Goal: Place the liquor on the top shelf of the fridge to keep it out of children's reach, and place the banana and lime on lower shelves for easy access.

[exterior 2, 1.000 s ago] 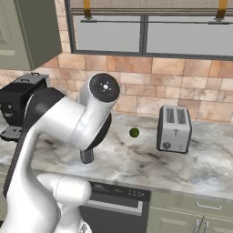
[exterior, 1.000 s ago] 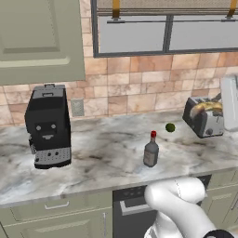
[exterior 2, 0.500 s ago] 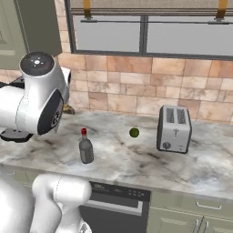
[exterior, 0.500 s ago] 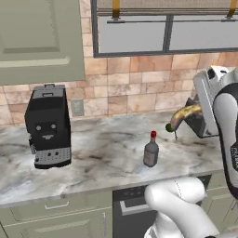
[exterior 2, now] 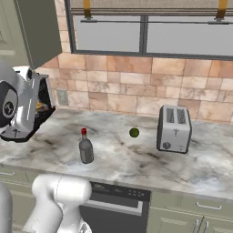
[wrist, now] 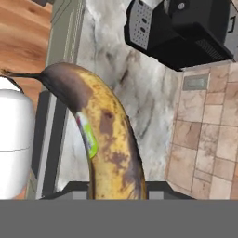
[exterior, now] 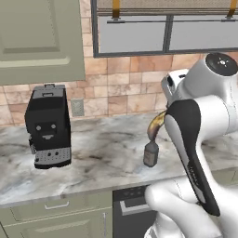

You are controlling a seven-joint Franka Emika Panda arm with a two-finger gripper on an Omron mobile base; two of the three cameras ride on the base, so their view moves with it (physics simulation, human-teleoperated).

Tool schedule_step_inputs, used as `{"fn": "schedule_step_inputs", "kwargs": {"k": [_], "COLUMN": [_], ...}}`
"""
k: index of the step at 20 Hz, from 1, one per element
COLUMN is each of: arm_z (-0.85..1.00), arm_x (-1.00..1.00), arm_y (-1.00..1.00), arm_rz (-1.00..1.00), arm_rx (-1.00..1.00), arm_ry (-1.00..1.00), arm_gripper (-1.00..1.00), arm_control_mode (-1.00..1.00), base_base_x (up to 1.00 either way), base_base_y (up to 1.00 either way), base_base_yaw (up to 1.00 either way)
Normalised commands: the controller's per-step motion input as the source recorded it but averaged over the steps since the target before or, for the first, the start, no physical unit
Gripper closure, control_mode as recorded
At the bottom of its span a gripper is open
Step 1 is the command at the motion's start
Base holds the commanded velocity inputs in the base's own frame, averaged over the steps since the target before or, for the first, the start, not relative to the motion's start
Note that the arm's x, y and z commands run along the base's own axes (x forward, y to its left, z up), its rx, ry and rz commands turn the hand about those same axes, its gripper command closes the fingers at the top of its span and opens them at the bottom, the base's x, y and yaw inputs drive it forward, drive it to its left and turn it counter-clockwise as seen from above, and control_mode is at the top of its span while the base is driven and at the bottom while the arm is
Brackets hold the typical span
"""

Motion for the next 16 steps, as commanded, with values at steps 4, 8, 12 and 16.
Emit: {"fn": "schedule_step_inputs", "kwargs": {"k": [4, 8, 12, 16], "arm_z": [0.0, 0.0, 0.0, 0.0], "arm_x": [0.0, 0.0, 0.0, 0.0], "arm_y": [0.0, 0.0, 0.0, 0.0], "arm_rz": [0.0, 0.0, 0.0, 0.0], "arm_rx": [0.0, 0.0, 0.0, 0.0], "arm_ry": [0.0, 0.0, 0.0, 0.0], "arm_gripper": [1.0, 1.0, 1.0, 1.0], "arm_control_mode": [1.0, 1.0, 1.0, 1.0], "base_base_x": [-0.28, -0.08, -0.02, -0.19], "base_base_y": [0.07, -0.11, -0.48, -0.65], "base_base_yaw": [0.1, 0.14, 0.15, 0.22]}}
